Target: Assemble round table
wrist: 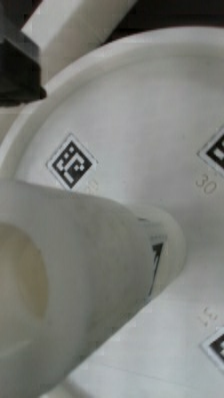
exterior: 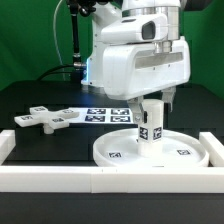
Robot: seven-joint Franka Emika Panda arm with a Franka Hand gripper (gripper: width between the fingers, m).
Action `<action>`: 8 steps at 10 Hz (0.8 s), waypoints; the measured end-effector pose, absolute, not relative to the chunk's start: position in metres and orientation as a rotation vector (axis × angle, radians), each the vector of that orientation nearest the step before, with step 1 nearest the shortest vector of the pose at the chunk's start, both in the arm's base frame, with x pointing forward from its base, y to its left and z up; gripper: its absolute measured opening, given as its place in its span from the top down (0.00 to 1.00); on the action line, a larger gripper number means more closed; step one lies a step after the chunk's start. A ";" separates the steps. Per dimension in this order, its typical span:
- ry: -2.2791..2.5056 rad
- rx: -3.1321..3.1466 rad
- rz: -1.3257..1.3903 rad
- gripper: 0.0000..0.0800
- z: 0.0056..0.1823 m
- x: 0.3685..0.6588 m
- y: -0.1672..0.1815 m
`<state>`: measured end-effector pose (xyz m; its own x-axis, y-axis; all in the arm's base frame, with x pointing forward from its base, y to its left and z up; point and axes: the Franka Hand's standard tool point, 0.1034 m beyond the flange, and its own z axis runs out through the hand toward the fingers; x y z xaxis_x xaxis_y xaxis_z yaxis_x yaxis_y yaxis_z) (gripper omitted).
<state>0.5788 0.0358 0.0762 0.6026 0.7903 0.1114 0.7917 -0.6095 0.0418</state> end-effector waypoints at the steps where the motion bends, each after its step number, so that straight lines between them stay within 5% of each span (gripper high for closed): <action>1: -1.434 -2.782 -0.183 0.19 0.076 0.579 0.035; 8: -2.050 -2.437 -0.095 0.19 0.071 0.569 0.037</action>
Offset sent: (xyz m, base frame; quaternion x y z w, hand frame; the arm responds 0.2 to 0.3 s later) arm 0.0046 0.0017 0.0008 -0.0266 -0.0127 -0.2491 0.9680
